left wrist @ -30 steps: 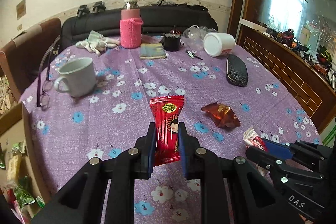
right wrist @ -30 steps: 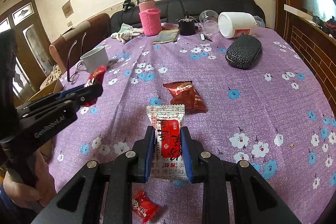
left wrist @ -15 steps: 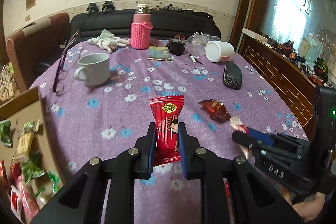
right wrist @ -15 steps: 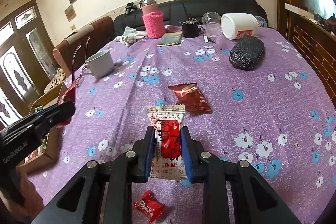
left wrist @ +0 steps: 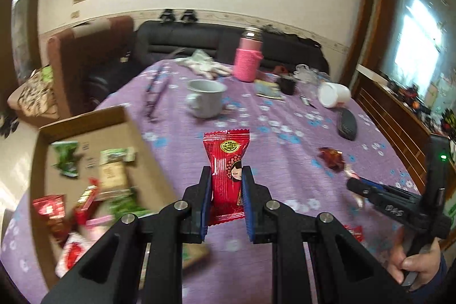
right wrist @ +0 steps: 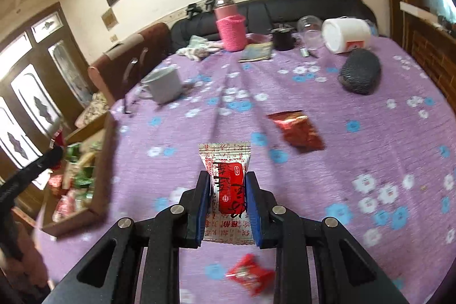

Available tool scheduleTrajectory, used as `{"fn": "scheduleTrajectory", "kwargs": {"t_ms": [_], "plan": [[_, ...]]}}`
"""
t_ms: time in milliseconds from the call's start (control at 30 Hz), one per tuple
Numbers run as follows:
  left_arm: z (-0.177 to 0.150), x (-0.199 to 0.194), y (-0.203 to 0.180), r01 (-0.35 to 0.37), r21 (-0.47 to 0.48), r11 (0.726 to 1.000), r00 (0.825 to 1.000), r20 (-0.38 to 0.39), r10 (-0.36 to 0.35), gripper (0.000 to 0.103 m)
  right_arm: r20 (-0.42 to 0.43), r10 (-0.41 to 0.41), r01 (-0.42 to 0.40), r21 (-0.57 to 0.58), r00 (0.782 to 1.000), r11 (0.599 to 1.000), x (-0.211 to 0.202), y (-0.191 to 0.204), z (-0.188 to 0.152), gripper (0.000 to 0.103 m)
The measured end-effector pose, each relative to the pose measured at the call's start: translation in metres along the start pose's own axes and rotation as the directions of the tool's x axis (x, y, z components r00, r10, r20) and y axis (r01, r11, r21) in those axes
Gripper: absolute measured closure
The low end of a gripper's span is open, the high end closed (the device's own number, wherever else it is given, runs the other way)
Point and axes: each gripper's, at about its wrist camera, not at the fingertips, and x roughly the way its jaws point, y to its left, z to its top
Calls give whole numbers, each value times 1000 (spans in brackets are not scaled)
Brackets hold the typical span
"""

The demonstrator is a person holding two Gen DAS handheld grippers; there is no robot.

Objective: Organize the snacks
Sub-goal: 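Carry the red candy bar and white packet over the cardboard box, then open both grippers to release the red bar and white packet into the box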

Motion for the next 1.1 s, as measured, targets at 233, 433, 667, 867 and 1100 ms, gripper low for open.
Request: {"fn": "scheduleTrajectory", "kwargs": {"t_ms": [233, 433, 667, 867, 1100], "plan": [[-14, -11, 76, -99, -110, 989, 995, -12, 98, 84, -21, 105, -106, -75, 994, 992, 4, 74, -6, 76], [-29, -16, 125, -160, -183, 970, 987, -29, 157, 84, -51, 193, -199, -149, 980, 969, 20, 145, -11, 76], [-40, -14, 152, -200, -221, 955, 980, -25, 199, 84, -115, 239, -257, -179, 964, 950, 54, 202, -23, 75], [-47, -11, 165, -178, -261, 949, 983, -13, 181, 84, -169, 236, -267, -195, 957, 944, 84, 224, -27, 75], [-45, -7, 165, -177, -254, 951, 983, -8, 181, 84, -210, 223, -266, -208, 952, 941, 109, 237, -32, 75]]}}
